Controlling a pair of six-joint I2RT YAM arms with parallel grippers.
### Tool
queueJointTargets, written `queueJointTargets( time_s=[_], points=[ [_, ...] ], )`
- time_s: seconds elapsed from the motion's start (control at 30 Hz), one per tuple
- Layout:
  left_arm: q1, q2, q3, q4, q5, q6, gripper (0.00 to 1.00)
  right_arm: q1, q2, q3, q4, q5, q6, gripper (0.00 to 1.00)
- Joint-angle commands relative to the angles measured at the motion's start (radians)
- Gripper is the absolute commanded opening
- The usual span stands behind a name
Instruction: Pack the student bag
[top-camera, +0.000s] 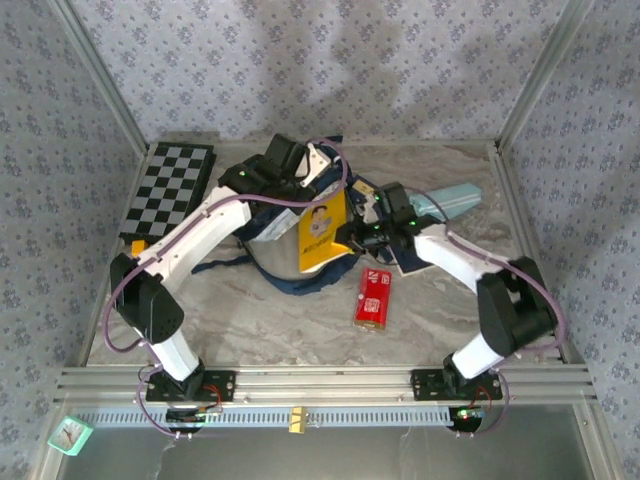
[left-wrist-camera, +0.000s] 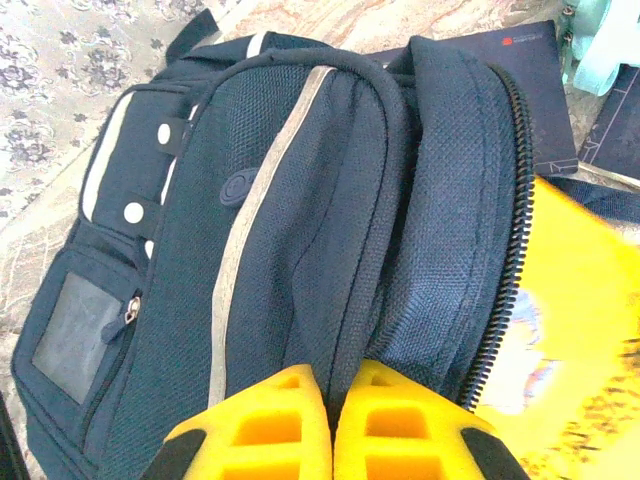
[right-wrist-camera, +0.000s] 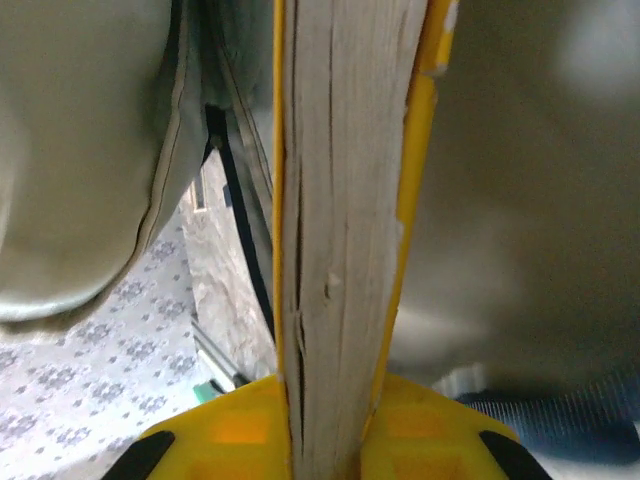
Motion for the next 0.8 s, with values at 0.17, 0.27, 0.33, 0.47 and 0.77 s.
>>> queueJointTargets(
  time_s=[0.17,0.27,0.33,0.47,0.77],
  points=[
    [0.002,-0.107,0.036,0.081,-0.005,0.008,0.00,0.039,0.251,0.210,0.352,0.054,0.034,0.00],
    [0.007,-0.106,0.039,0.075,-0.016,0.004,0.00,0.038,0.325,0.254,0.340,0.068,0.028,0.07],
    [0.013,-0.111,0.034,0.073,-0.016,0.000,0.00,0.034,0.361,0.277,0.318,0.059,0.017,0.17],
    [0.020,-0.124,0.016,0.080,-0.007,-0.005,0.00,0.023,0.330,0.281,0.184,0.103,-0.063,0.44],
    [0.031,-0.144,-0.033,0.100,0.003,-0.016,0.00,0.081,0.125,0.171,-0.160,0.320,-0.199,0.61]
  ],
)
